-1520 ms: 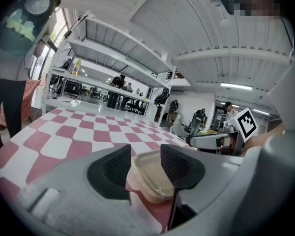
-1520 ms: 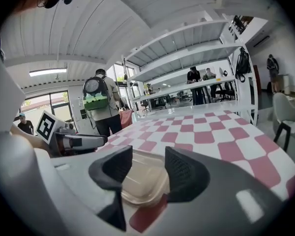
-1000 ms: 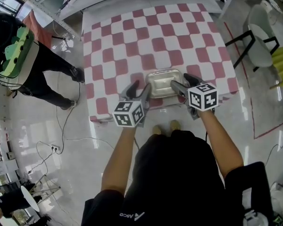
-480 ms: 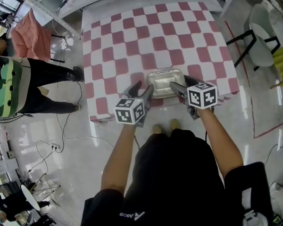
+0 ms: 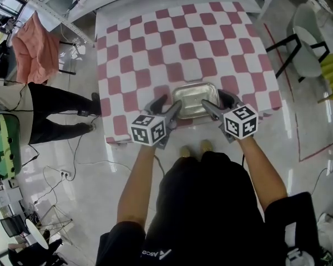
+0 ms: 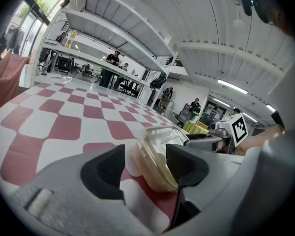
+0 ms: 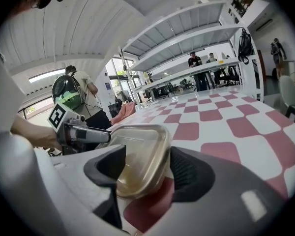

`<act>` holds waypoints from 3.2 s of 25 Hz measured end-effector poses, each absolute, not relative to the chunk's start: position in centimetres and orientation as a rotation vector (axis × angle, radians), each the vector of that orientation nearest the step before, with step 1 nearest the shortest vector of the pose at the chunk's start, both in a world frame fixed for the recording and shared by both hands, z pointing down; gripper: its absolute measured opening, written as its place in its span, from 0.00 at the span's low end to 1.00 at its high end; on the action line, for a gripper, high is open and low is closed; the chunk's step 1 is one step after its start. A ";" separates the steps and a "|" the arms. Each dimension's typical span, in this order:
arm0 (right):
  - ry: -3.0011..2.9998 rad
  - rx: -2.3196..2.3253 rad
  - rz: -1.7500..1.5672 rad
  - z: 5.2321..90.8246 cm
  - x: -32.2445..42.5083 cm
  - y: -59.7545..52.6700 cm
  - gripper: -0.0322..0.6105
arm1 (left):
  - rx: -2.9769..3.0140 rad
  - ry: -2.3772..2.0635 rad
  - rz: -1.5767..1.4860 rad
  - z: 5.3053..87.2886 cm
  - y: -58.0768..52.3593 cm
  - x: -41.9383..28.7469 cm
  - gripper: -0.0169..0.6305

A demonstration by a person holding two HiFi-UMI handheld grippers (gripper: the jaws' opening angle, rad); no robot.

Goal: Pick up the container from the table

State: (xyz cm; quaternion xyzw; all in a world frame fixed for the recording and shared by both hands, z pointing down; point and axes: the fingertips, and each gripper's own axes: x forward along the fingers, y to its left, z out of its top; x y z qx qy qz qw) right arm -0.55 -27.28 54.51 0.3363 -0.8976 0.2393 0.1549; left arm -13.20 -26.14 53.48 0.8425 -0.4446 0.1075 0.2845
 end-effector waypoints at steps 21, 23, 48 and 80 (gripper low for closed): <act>-2.735 0.860 0.437 53.1 -0.6 -25.9 0.46 | 2.388 -0.672 0.359 53.6 -25.1 -10.3 0.47; -2.740 0.862 0.434 53.0 -0.6 -25.8 0.46 | 2.368 -0.670 0.334 53.5 -25.1 -10.5 0.46; -2.833 0.876 0.294 47.4 1.0 -27.2 0.40 | 2.040 -0.749 0.088 52.2 -26.3 -12.2 0.41; -2.905 1.059 0.156 40.8 2.0 -25.4 0.05 | 1.919 -0.594 -0.023 50.0 -25.5 -8.7 0.40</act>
